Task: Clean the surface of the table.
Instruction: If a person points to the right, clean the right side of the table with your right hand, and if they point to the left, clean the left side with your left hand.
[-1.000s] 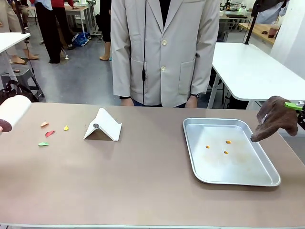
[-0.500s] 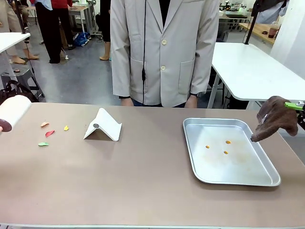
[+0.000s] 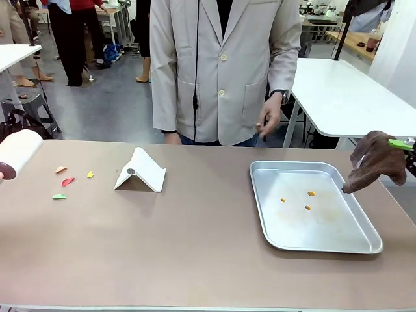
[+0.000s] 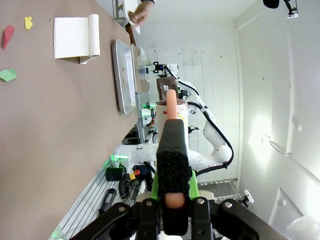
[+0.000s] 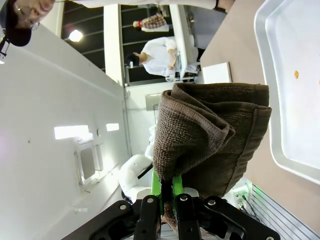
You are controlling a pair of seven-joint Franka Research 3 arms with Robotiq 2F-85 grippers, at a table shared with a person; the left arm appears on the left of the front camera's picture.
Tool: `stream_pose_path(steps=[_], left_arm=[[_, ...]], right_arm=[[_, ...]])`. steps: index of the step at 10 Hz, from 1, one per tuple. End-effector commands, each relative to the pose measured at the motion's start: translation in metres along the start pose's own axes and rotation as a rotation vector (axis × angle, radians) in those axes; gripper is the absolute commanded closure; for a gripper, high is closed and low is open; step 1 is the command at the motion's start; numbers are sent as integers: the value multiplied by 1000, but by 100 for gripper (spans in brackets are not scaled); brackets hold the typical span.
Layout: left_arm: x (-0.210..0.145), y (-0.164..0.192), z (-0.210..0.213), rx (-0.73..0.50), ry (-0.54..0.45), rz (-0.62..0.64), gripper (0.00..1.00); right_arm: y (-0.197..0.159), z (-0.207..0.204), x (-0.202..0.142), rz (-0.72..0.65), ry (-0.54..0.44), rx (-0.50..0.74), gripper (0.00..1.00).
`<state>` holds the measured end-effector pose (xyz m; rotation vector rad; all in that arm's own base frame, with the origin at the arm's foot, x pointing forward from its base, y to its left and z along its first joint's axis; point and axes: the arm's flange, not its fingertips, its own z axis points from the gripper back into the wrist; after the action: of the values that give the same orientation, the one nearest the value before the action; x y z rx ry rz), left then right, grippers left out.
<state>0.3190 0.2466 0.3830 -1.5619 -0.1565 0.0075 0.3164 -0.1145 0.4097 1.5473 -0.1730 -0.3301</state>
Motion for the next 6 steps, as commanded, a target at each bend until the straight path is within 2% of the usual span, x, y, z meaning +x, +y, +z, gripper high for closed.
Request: stream_pose_path(steps=[1, 6], left_arm=[[-2, -3, 3, -13, 6, -6, 100], [-2, -3, 3, -13, 6, -6, 100]], right_arm=[[2, 1, -2, -6, 5, 5, 100], [2, 1, -2, -6, 5, 5, 100]])
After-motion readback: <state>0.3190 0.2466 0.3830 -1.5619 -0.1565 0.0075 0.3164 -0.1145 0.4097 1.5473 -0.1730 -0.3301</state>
